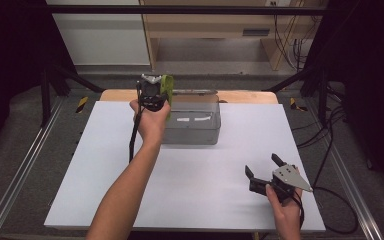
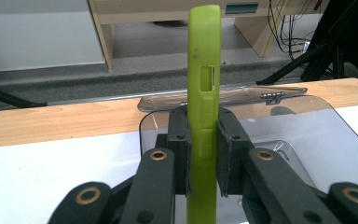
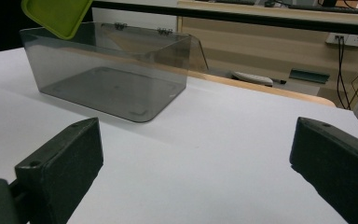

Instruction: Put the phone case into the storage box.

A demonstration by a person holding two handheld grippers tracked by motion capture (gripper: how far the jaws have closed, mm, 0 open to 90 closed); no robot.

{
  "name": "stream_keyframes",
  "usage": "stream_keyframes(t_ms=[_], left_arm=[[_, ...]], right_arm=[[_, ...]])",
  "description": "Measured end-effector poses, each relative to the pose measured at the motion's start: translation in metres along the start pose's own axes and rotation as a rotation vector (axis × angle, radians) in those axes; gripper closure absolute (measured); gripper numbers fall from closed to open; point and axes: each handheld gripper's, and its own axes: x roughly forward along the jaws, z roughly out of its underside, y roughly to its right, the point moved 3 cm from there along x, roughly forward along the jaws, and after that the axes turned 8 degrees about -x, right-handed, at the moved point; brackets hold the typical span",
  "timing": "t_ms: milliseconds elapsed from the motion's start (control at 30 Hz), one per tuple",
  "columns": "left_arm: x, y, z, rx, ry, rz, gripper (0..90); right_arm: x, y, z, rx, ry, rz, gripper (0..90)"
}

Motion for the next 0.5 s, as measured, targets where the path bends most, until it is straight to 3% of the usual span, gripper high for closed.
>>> stream_keyframes(t_ms=[500], left_arm=[[0.0033, -0.0038, 0.0051, 0.021, -0.022, -0.032, 77.9]], right_arm=[[-0.0008, 0.002, 0.0001, 0.009, 0.002, 0.004, 2.9]])
